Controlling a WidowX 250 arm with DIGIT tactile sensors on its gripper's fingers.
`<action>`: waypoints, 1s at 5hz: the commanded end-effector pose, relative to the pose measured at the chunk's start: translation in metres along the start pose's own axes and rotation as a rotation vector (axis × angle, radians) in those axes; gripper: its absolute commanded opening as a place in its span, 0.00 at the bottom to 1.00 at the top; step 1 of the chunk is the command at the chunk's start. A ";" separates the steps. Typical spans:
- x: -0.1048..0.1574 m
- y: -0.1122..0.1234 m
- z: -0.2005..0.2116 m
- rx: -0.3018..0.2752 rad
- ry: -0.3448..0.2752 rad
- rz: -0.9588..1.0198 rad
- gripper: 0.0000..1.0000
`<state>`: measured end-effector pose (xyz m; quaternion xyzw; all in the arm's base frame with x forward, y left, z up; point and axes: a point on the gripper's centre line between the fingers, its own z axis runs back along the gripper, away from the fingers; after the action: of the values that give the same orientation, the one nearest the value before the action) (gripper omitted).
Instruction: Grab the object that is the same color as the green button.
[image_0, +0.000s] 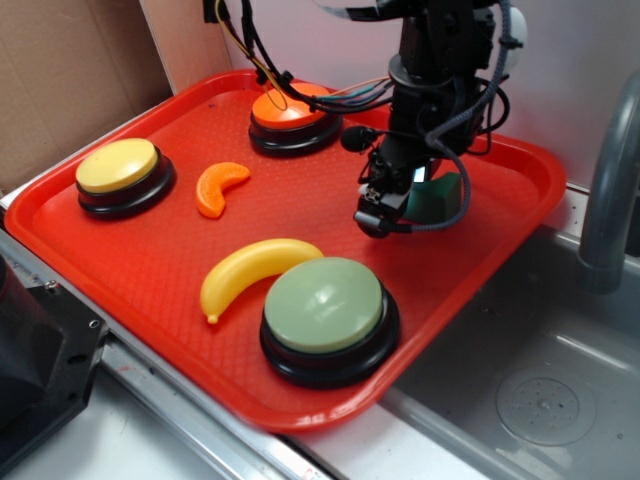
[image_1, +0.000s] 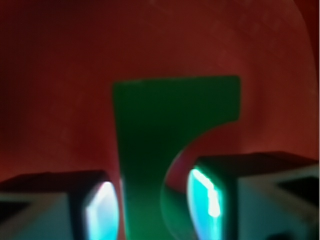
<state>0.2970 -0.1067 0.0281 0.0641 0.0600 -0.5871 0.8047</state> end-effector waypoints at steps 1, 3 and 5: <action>-0.016 -0.011 0.037 -0.004 -0.005 0.339 0.00; -0.092 -0.037 0.124 0.017 -0.006 0.850 0.00; -0.116 -0.074 0.171 0.073 -0.066 1.275 0.00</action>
<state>0.2017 -0.0198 0.2100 0.0978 -0.0060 -0.0045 0.9952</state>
